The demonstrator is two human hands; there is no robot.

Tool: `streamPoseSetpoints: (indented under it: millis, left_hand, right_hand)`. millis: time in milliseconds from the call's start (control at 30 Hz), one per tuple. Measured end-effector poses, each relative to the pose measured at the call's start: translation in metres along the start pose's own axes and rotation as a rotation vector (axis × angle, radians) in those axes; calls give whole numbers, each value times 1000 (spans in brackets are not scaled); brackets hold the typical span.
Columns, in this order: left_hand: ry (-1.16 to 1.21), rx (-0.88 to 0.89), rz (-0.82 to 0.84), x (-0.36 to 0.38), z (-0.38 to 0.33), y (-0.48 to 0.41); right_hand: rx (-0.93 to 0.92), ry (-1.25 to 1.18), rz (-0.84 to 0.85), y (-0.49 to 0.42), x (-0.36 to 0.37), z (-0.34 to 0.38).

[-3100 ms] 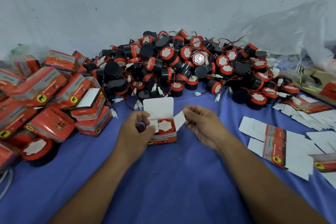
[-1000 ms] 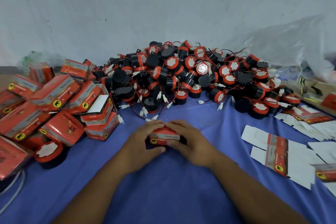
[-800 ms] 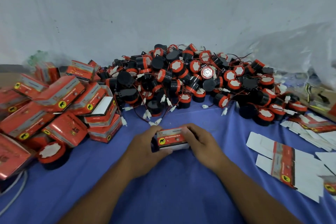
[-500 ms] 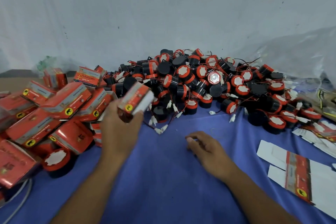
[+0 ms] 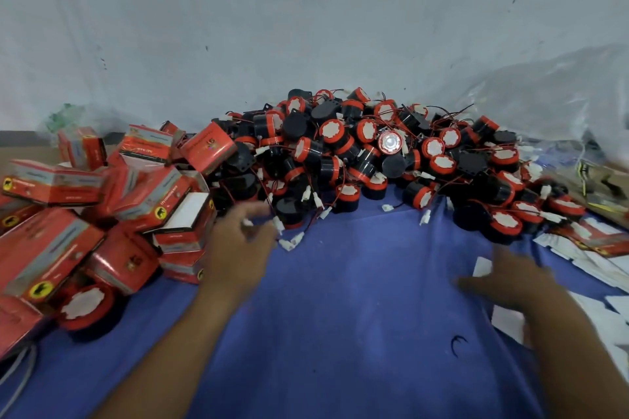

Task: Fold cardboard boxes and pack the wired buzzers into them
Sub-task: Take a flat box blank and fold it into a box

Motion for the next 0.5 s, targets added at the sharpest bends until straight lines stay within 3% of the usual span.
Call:
streamPoseSetpoints:
  millis: [100, 167, 267, 333, 400, 500]
  left_hand:
    - [-146, -62, 181, 21, 30, 17]
    - [-238, -51, 241, 25, 39, 22]
    - [-251, -46, 259, 25, 41, 23]
    - [-214, -21, 297, 27, 36, 26]
    - [-76, -3, 388, 33, 28, 35]
    - [129, -5, 641, 52, 16, 55]
  right_hand:
    - [2, 5, 99, -4, -2, -22]
    - [-29, 72, 62, -5, -4, -19]
    - [-120, -20, -44, 0, -2, 6]
    - [-267, -193, -196, 8, -6, 33]
    - [-451, -536, -328, 26, -10, 67]
    - [-633, -931, -341, 55, -3, 111]
Point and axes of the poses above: each hand's wrist, its own y-axis away from the middle knuckle, its own x-axis out of the palm, z = x × y, the point moved 4 cm from there along -y, towards the middle knuckle, and after that the axes turned 8 degrees about -x, right-handed, at the moved point
